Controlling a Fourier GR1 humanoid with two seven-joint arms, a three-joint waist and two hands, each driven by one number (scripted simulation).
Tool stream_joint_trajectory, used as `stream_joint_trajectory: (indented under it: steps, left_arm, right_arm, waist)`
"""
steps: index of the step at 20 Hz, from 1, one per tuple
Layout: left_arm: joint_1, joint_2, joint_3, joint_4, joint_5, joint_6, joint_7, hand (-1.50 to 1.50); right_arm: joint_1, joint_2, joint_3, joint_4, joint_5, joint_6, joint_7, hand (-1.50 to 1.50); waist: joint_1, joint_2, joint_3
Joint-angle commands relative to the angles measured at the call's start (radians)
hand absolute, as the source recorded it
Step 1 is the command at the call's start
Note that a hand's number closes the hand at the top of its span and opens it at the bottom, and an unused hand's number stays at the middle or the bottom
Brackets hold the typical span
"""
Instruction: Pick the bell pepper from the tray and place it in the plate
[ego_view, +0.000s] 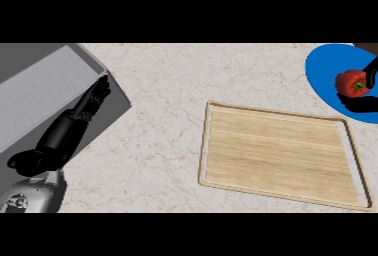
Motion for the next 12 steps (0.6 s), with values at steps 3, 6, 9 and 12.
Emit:
stream_joint_trajectory:
  steps: [3,6,9,12]
  left_arm:
    - [-0.018,0.007,0.019,0.008,0.03,-0.041,0.002,0.0]
    - [-0.042,0.02,0.045,0.054,0.036,-0.052,-0.027,0.0]
    - [-0.008,-0.03,-0.036,-0.013,-0.031,-0.008,-0.006,0.0]
    - [-0.011,0.001,0.01,0.007,0.003,-0.038,-0.014,0.0]
  right_arm:
    - [-0.168,0.021,-0.033,0.411,0.091,-0.069,-0.161,1.5]
    - [-0.237,0.021,-0.083,0.578,0.03,0.005,-0.201,1.5]
    - [-0.253,0.008,-0.088,0.696,0.045,0.056,-0.157,-1.5]
    - [-0.324,0.034,-0.101,0.837,0.064,0.021,-0.226,-1.5]
  waist:
    - [0.016,0.006,0.0]
    - [0.025,0.012,0.001]
    - [0.034,0.013,0.002]
    - [0.049,0.018,0.003]
